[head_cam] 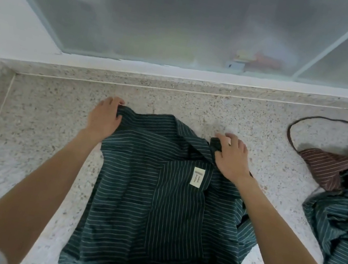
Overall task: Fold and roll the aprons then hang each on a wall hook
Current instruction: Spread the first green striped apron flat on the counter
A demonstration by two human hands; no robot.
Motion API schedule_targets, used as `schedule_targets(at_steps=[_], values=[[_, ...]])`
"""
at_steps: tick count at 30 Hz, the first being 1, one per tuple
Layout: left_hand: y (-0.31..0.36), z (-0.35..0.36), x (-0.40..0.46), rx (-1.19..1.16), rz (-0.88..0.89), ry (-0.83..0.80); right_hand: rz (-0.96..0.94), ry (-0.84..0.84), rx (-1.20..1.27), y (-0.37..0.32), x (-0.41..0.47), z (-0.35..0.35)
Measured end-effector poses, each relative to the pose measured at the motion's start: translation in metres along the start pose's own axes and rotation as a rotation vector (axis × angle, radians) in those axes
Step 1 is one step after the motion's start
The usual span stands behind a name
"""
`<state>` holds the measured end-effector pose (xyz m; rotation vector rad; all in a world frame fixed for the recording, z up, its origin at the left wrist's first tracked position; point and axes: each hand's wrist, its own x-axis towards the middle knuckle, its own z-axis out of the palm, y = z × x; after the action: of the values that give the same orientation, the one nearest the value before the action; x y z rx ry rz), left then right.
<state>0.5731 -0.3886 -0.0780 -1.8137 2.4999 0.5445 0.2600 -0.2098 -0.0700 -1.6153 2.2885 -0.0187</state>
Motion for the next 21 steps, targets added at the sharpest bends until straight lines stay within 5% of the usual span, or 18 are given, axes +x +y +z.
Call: schedule_targets(at_steps=[4, 9, 15, 21], values=[[-0.004, 0.019, 0.006, 0.096, 0.051, -0.021, -0.148, 0.032, 0.054, -0.027, 0.020, -0.001], [-0.002, 0.027, 0.023, 0.172, 0.035, -0.039, -0.162, -0.334, -0.211, -0.049, 0.048, -0.001], [-0.028, 0.011, 0.051, 0.143, -0.022, 0.169, -0.184, 0.080, -0.191, -0.040, 0.102, -0.037], [-0.046, 0.006, 0.064, 0.130, -0.130, 0.252, -0.184, 0.034, -0.370, -0.037, 0.170, -0.035]])
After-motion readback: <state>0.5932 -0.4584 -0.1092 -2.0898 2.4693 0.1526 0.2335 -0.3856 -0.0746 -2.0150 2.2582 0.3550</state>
